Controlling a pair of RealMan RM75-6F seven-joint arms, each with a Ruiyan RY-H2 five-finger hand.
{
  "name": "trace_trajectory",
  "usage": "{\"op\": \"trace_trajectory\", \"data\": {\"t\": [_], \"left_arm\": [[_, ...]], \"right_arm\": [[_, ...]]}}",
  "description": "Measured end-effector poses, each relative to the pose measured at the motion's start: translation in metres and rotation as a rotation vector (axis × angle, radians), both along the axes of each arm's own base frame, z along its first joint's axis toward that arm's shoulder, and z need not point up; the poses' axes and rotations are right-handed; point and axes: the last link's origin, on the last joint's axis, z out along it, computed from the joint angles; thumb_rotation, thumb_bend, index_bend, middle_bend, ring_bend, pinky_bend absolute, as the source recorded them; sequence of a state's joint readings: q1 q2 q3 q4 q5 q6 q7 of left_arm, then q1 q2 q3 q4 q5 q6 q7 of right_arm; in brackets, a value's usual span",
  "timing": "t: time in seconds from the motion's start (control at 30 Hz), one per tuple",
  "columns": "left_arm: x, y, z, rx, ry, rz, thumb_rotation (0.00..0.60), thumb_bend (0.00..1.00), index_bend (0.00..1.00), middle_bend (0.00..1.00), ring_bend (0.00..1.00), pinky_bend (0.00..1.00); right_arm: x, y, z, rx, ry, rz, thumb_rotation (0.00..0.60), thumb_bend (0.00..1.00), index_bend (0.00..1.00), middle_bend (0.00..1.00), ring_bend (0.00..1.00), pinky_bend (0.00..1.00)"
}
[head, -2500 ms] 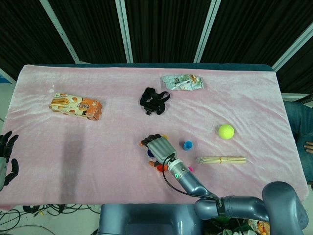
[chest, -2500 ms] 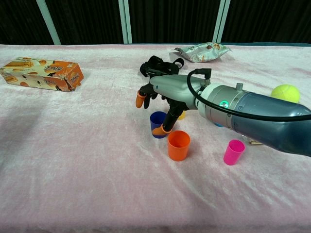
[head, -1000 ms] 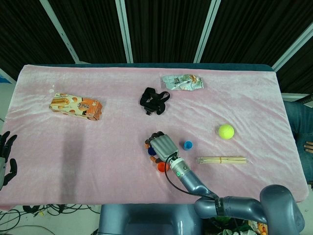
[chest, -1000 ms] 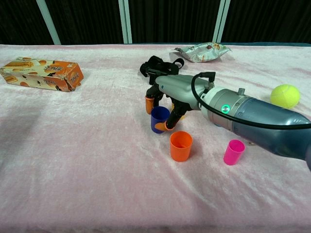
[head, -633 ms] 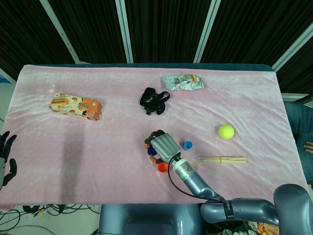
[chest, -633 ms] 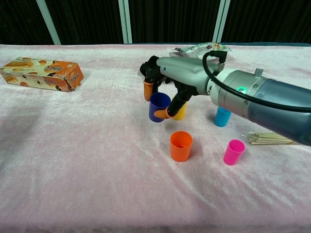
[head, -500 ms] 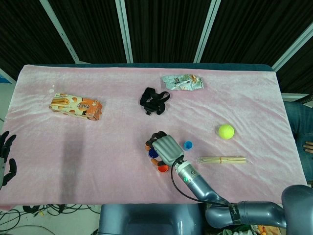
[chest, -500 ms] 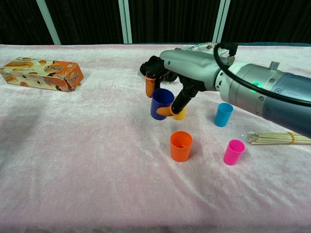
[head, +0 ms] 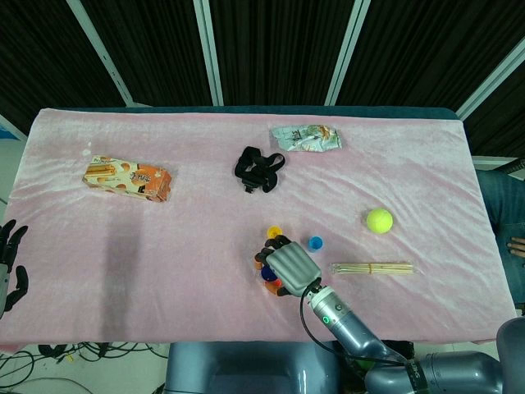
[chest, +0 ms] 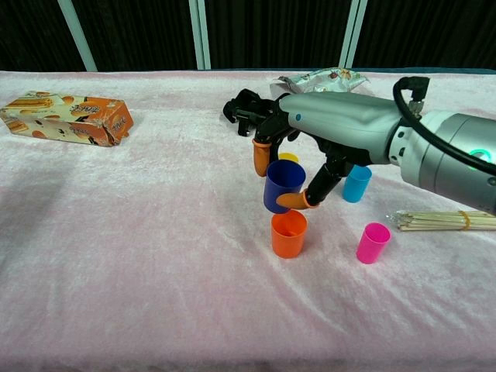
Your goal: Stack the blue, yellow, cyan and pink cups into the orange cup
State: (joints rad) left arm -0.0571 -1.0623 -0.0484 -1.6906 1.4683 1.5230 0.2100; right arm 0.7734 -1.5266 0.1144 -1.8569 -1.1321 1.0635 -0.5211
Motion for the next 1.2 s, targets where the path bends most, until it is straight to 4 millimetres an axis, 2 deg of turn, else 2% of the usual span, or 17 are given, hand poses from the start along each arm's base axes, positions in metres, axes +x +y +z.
{"op": "trace_trajectory", "data": {"t": [1.03, 1.07, 1.2], "left_arm": [[-0.001, 0.0, 0.0, 0.002, 0.006, 0.001, 0.6, 0.69, 0.08, 0.02, 0.0, 0.03], [-0.001, 0.0, 0.0, 0.002, 0.006, 0.001, 0.6, 0.69, 0.09, 0.02, 0.0, 0.03], [0.0, 0.0, 0.001, 0.008, 0.004, -0.001, 0.6, 0.69, 0.08, 0.02, 0.0, 0.03]], "right_arm": [[-0.024, 0.004, -0.021, 0.026, 0.05, -0.032, 0.6, 0.22, 0.48, 0.44, 0.24, 0.2], [-0.025, 0.004, -0.021, 0.024, 0.053, -0.033, 0.6, 0.22, 0.46, 0.42, 0.24, 0.2], [-0.029, 0.005, -0.025, 0.027, 0.08, -0.028, 0.6, 0.19, 0.27, 0.26, 0.19, 0.2]]}}
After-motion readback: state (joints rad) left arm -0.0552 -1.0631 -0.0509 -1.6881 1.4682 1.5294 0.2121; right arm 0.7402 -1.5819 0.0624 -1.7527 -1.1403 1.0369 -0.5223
